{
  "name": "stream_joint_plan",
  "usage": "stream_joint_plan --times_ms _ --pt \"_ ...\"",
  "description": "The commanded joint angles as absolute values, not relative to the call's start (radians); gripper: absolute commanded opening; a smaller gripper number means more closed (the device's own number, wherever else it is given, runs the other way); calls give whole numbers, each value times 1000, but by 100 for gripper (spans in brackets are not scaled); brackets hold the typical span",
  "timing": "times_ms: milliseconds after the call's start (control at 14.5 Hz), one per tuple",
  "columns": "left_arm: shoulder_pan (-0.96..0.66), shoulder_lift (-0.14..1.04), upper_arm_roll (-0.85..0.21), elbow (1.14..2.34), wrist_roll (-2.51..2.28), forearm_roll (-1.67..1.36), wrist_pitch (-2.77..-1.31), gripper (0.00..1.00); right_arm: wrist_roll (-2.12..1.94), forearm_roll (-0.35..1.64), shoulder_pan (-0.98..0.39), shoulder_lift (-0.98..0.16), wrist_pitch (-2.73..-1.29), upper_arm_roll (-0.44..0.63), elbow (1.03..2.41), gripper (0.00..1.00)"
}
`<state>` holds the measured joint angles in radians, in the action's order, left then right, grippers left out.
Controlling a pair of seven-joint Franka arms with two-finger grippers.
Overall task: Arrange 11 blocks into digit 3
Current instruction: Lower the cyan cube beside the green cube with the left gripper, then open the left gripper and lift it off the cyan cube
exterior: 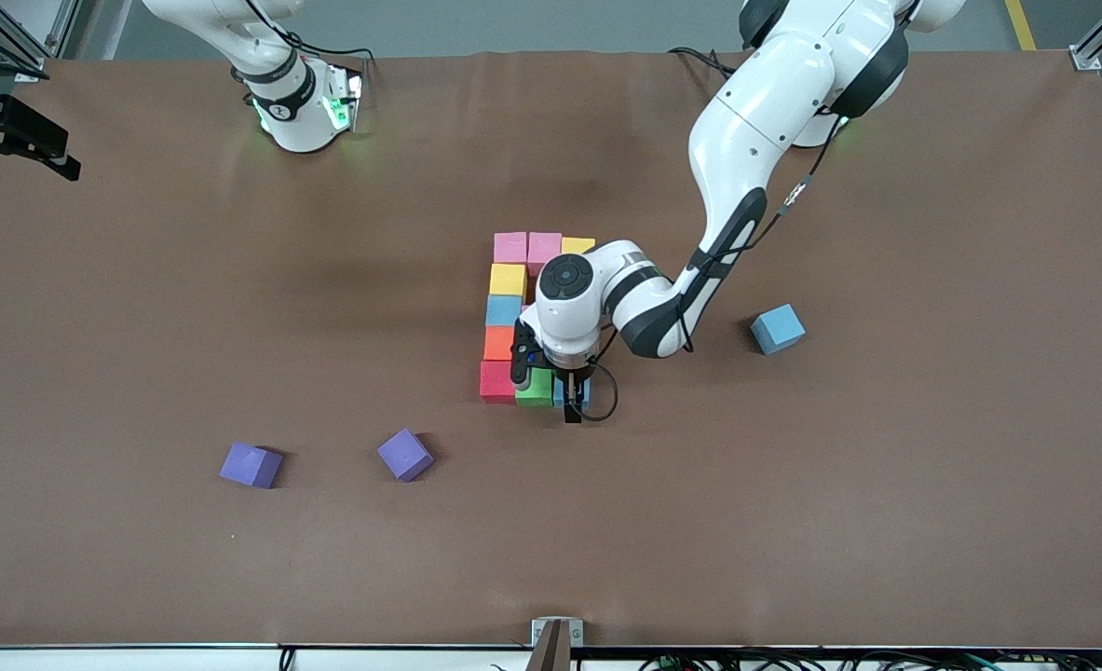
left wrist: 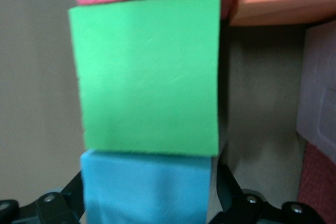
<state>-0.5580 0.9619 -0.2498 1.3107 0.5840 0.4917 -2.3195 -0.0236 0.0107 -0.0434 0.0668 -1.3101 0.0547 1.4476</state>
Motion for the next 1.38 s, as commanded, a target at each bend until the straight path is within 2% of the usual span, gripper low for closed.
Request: stream_joint_plan --times_ms 0,552,898,1174,1312 --pt "-497 920 -317 1315 609 479 -2234 100 -35 -3 -35 97 -1304 46 1477 100" --pt "-425 781 -449 1316 597 433 -1921 100 -35 -3 -38 97 -1295 43 1477 100" --pt "-315 626 -448 1316 514 279 -1771 100 -35 -3 -38 97 -1296 43 1477 100" --pt "-322 539 -449 1322 145 291 -1619 100 -35 -3 -38 97 -1296 43 1477 100" --pt "-308 508 -448 1322 82 285 -1605 100 -35 -3 -38 97 -1296 43 1477 100"
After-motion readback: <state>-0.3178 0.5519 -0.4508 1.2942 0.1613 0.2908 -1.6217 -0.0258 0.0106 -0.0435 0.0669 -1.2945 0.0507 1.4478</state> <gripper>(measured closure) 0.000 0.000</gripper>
